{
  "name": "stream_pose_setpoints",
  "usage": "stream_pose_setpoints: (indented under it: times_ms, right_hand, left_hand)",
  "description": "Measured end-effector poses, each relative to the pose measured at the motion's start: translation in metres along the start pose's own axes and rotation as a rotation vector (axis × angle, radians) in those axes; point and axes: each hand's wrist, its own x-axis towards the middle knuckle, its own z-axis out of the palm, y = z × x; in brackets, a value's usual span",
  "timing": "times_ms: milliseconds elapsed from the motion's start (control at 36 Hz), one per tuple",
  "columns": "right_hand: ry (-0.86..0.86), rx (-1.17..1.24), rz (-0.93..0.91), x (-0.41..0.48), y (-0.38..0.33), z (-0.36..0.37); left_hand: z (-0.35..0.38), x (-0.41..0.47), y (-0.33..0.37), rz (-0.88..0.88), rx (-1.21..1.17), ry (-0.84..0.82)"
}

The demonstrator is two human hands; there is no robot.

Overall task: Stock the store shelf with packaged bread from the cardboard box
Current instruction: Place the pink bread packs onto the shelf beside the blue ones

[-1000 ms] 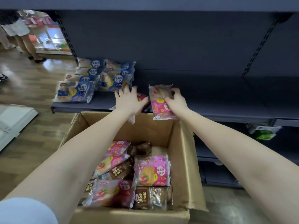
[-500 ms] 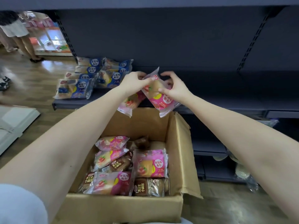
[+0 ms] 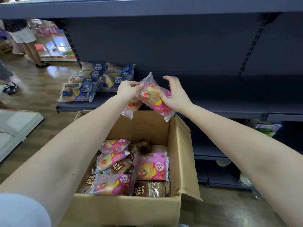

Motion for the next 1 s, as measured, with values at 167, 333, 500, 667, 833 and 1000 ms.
stream_pose_setpoints:
  times_ms: [167,333,500,667,833,1000]
  right_hand:
    - [0.001,-0.376,-0.100,-0.001,0.004,0.000]
    - [-0.054,-0.531,-0.142,-0.002,0.013,0.004]
    - [-0.128,-0.718,-0.225,0.001,0.010,0.003]
    - [-0.188,-0.774,-0.190,0.012,0.011,0.001]
    - [-0.210,-0.727,-0.149,0.020,0.008,-0.002]
    - [-0.184,-0.766,-0.123,0.027,0.000,0.002]
  left_hand:
    - [0.007,-0.003,0.002,-0.069,-0.165,0.071]
    - [0.014,-0.012,-0.004,-0.137,-0.327,0.030]
    - [0.016,-0.020,-0.013,-0.202,-0.398,0.022]
    - [0.010,-0.022,-0.017,-0.222,-0.500,-0.064]
    - [0.003,-0.025,-0.019,-0.171,-0.560,-0.116]
    - [-0.010,-0.003,-0.021,0.167,0.187,0.188]
